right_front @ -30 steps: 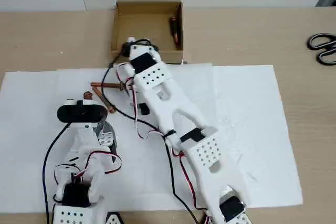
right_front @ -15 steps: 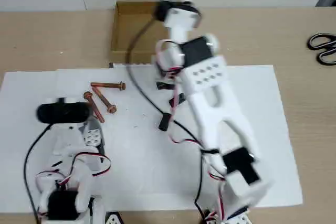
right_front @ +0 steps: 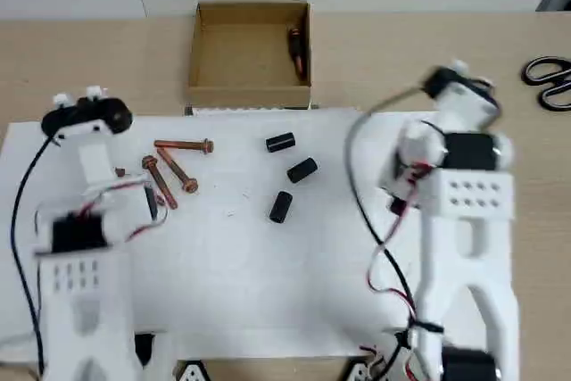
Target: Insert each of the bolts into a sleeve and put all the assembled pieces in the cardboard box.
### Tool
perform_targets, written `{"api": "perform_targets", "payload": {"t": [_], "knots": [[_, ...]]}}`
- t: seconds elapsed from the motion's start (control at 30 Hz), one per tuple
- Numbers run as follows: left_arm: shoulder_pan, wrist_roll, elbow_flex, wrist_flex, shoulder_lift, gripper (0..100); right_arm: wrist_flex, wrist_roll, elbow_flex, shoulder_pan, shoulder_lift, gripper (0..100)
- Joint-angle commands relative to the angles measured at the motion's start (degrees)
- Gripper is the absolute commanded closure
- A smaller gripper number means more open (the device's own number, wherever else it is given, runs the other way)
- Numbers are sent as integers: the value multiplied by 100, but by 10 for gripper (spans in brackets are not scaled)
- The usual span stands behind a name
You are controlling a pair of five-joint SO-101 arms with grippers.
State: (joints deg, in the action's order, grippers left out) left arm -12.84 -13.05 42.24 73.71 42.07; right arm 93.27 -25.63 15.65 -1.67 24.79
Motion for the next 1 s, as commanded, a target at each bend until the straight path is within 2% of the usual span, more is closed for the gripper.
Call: {"api": "perform_targets", "payload": {"t": [0.0,0.1,0.27,0.47,0.67,0.97], "knots": [[-281,-738,-752,62,-835,994,-251,141,527,-585,699,995],[-440,-1635,-1147,44,-1284,994,-268,290,905,-936,1165,995],[-448,-2523,-1393,26,-1837,992,-418,563,1468,-1508,1780,995],[-404,-2760,-1648,62,-2602,976,-435,677,1969,-1947,2343,995],[-431,-2989,-1921,62,-3007,777,-426,677,2426,-1956,2844,995],[-440,-2998,-2018,-352,-3657,818,-435,677,2848,-1956,3389,995]]}}
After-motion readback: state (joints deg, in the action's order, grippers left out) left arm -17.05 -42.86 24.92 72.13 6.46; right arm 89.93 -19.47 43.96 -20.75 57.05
